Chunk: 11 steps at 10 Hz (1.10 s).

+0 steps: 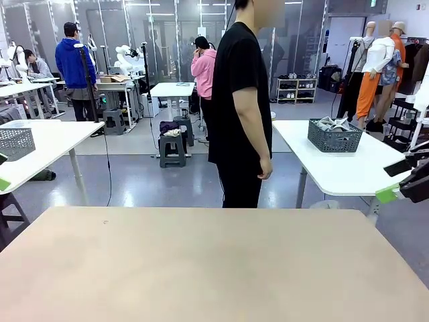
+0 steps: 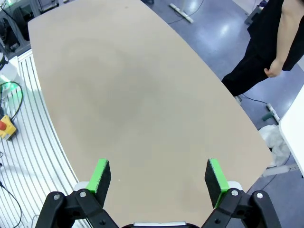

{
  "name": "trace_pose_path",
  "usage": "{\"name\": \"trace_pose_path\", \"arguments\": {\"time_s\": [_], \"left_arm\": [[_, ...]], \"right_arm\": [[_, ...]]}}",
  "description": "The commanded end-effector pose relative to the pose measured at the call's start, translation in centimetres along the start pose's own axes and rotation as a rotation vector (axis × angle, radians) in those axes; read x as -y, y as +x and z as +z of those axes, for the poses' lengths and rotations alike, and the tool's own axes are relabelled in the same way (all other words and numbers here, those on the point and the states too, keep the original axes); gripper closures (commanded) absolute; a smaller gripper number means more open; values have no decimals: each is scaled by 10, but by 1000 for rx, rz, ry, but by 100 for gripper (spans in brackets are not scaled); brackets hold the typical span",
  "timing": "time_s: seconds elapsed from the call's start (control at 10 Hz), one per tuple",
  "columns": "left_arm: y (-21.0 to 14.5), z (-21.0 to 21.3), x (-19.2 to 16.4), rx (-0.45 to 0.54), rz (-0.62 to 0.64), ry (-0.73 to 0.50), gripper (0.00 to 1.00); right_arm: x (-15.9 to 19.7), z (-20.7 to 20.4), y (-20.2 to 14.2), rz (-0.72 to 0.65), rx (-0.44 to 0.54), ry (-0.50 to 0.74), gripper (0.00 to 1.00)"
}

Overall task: Fold the towels and place them in the basket.
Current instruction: When a person lays out a Towel with hook on the table, fold it in half twice.

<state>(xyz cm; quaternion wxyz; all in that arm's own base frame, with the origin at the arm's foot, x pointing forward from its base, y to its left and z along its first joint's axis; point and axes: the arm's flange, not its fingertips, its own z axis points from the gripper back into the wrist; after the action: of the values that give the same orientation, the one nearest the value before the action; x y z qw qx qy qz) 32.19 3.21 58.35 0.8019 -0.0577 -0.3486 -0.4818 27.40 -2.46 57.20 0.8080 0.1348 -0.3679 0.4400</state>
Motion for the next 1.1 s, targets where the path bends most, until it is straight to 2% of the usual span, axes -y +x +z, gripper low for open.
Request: {"name": "trace_pose_path", "arguments": {"time_s": [0.0, 0.4, 0.5, 0.7, 1.0], "left_arm": [[2, -4, 1, -2, -2, -2, 0], [2, -2, 2, -6, 3, -1, 0], [6, 2, -9, 11, -32, -33, 0], [27, 26, -35, -1, -104, 5, 0], [59, 63, -71, -7, -135, 23, 0]], "right_arm": [[0, 0, 0, -10, 2, -3, 0], [-1, 0, 1, -16, 1, -2, 0], [8, 6, 7, 8, -9, 9, 0], [32, 22, 24, 29, -19, 6, 0], [59, 65, 55, 99, -24, 1, 0]]}}
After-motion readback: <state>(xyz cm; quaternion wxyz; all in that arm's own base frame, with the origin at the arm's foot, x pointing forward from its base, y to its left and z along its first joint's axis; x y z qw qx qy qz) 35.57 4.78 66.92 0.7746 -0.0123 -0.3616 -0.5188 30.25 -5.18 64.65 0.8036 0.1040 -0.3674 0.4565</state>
